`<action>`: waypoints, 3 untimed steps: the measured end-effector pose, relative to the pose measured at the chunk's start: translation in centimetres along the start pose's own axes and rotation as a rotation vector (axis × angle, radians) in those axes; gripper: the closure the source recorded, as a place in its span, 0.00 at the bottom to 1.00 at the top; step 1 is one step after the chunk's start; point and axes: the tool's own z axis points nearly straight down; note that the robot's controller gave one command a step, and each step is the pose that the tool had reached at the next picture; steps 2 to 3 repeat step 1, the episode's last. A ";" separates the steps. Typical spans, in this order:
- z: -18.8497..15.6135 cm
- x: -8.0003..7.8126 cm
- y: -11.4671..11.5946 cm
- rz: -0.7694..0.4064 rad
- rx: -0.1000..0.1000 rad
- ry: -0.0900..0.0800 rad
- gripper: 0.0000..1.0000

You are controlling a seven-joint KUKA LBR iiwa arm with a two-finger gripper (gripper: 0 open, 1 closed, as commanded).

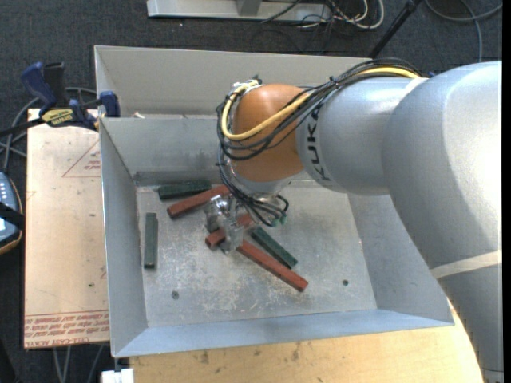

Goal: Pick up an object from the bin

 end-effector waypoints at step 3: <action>-14.5 0.6 0.4 -0.137 0.004 -0.007 1.00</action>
Offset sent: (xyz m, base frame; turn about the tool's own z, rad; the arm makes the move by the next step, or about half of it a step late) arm -0.0101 -0.0005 0.1398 -0.1391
